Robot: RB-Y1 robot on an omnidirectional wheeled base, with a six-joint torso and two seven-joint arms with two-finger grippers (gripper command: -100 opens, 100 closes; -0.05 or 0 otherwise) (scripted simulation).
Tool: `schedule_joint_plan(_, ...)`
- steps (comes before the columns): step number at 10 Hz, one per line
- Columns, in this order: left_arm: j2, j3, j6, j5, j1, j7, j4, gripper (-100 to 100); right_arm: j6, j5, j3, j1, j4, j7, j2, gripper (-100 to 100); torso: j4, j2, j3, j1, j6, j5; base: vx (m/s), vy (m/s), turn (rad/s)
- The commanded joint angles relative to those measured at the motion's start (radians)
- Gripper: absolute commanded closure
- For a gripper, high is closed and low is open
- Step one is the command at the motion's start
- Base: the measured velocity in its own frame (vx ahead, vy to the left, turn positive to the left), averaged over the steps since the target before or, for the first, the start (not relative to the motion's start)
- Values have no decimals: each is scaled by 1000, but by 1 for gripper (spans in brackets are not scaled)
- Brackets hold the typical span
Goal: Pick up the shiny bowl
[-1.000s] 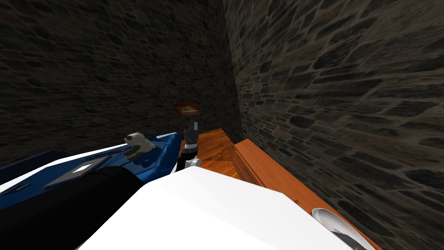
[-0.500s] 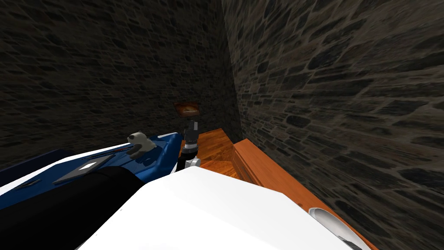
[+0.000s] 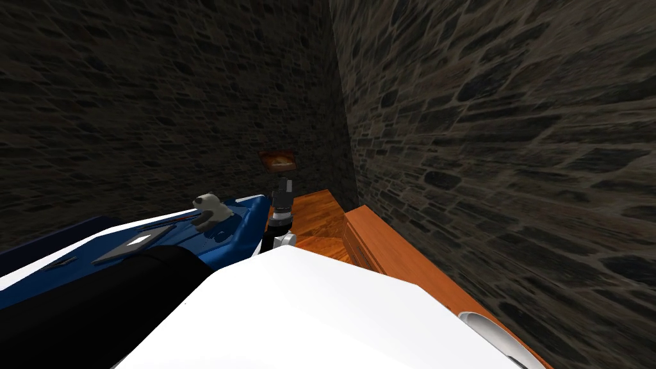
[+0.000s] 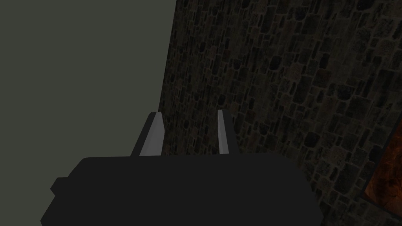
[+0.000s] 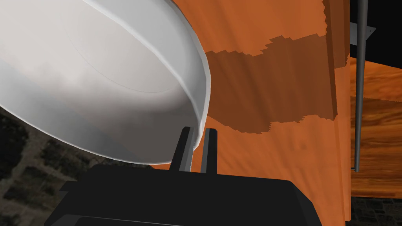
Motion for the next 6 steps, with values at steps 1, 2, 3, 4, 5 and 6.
schedule_joint_plan(1,0,0,0,0,0,0,0,0,0,0,0,0,0,0,0,100,0,0,0,0,0,0,0,0,0)
schedule_joint_plan(2,0,0,0,0,0,0,0,0,0,0,0,0,0,0,-1,100,0,0,0,-1,0,-1,0,0,0)
schedule_joint_plan(3,0,0,0,0,0,0,0,0,0,0,0,0,0,0,0,100,0,-1,0,-1,0,-1,0,0,0)
schedule_joint_plan(4,0,0,0,0,0,0,0,0,0,0,0,0,0,0,0,0,0,-1,0,-1,0,-1,0,0,0)
schedule_joint_plan(5,0,0,0,0,0,0,0,0,-9,-5,1,6,-18,-8,-32,100,0,-1,0,-1,0,-1,-6,46,-99)
schedule_joint_plan(6,0,0,0,0,0,0,0,0,-16,-7,1,9,-26,-12,-46,100,0,0,0,2,1,0,-4,66,-102)
